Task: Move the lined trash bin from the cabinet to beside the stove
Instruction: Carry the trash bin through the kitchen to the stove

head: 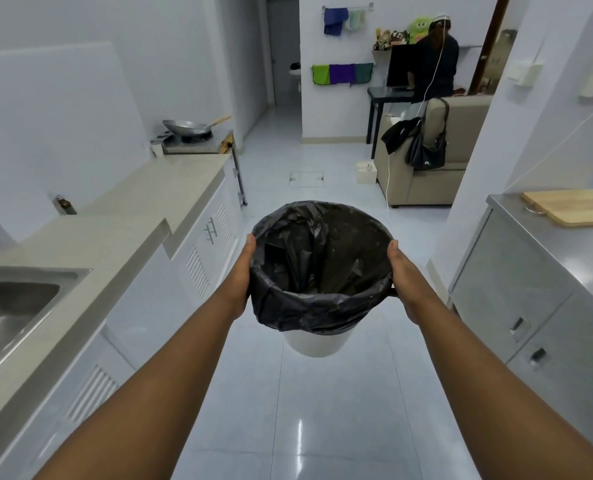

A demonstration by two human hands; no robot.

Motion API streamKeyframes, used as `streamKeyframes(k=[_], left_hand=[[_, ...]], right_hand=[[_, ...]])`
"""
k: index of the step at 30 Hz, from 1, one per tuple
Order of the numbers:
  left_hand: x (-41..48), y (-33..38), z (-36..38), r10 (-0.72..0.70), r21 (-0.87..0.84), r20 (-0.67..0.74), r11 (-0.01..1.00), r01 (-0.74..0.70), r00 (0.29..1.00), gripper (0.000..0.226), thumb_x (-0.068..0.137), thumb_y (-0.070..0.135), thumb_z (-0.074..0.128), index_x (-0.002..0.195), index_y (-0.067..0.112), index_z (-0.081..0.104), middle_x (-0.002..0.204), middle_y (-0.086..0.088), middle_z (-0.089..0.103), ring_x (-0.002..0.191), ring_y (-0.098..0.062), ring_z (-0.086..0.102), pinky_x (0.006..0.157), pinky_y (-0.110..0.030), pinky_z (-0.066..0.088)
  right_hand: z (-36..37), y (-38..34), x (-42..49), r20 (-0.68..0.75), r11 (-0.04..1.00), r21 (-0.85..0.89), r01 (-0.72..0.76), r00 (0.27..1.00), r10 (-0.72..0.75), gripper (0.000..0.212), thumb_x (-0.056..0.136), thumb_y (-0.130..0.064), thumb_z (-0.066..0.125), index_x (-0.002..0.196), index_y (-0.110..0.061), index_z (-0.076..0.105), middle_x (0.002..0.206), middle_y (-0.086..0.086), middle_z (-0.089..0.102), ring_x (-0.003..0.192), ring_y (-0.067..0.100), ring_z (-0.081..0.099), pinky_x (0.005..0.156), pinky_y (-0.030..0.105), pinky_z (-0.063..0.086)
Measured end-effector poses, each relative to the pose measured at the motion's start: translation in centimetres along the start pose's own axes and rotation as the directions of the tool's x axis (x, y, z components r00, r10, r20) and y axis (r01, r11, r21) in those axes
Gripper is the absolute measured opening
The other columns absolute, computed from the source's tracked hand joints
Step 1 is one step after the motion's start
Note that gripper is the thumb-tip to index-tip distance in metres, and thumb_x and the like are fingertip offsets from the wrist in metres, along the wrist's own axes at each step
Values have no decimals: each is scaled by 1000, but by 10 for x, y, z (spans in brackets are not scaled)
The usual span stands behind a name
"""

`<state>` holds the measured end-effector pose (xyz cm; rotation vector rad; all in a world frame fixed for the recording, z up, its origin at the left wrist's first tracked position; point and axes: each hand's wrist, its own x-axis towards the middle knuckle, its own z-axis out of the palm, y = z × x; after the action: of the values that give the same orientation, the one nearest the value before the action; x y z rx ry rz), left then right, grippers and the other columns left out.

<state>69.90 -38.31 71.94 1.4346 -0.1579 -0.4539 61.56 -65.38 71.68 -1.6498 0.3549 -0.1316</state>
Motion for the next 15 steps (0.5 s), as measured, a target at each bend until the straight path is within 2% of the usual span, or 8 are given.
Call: streamKeyframes(k=[3,12,15], left_hand=[[49,14,14,5,17,-31,1000,-5,1000,98,62,91,44,140,31,51,141,-1,57,129,-22,52,114,-47,34],[171,37,39,52,-50,-56,997,-55,997,88,71,84,39,138,29,53,138,-2,60,126,-22,55,112,-47,37],[213,40,35,41,-73,-37,996,-43,999,86,73,82,37,137,29,54,136,-2,61,124,-21,56,110,-45,39]], right_hand=[[-20,-9,53,18,1000,-9,5,1000,-5,68,90,-71,23,142,-32,45,128,-3,57,115,20,55,93,38,48],[-50,-27,184,23,1000,-16,13,1000,-12,71,88,-74,23,145,-36,39,138,0,53,125,24,52,105,48,44],[-51,-29,225,35,999,-35,0,999,1,76,83,-78,24,145,-37,38,143,-1,51,126,24,52,104,49,44]])
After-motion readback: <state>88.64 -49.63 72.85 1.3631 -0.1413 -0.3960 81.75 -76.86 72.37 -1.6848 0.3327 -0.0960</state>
